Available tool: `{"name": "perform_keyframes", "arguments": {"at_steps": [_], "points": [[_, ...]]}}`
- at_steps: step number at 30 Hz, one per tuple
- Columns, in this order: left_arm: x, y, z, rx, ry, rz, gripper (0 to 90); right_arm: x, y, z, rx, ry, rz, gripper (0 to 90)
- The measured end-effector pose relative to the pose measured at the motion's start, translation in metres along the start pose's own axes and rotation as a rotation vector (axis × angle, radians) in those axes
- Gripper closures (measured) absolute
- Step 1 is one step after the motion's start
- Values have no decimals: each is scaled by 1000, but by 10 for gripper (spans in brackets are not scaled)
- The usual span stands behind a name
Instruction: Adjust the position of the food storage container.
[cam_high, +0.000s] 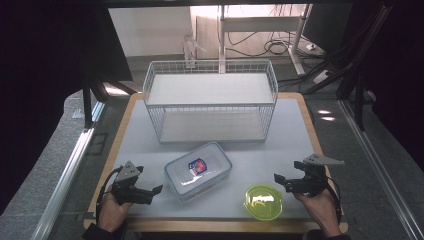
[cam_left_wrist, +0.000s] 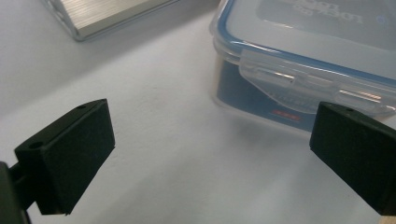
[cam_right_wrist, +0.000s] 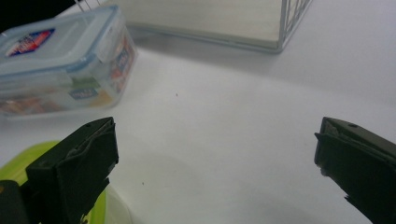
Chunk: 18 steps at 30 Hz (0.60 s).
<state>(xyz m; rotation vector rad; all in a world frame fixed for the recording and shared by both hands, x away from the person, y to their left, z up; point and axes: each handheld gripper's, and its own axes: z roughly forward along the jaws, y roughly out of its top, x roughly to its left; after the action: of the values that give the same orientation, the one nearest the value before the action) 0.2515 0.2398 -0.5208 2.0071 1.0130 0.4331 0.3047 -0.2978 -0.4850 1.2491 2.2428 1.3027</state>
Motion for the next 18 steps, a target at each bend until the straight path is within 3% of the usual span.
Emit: {"name": "perform_keyframes", "arguments": {"at_steps": [4, 10, 13, 14, 18], "points": [[-3, 1, 3, -3, 34, 12, 0, 0, 0, 0, 12, 0, -4, 0], [-3, 0, 5, 24, 41, 33, 0, 6, 2, -1, 5, -3, 2, 75], [-2, -1, 3, 18, 35, 18, 0, 10, 4, -2, 15, -11, -26, 123], [-2, -1, 3, 16, 25, 15, 0, 13, 5, -3, 19, -6, -46, 179], [-3, 0, 1, 4, 28, 28, 1, 18, 6, -4, 36, -23, -83, 244]]}}
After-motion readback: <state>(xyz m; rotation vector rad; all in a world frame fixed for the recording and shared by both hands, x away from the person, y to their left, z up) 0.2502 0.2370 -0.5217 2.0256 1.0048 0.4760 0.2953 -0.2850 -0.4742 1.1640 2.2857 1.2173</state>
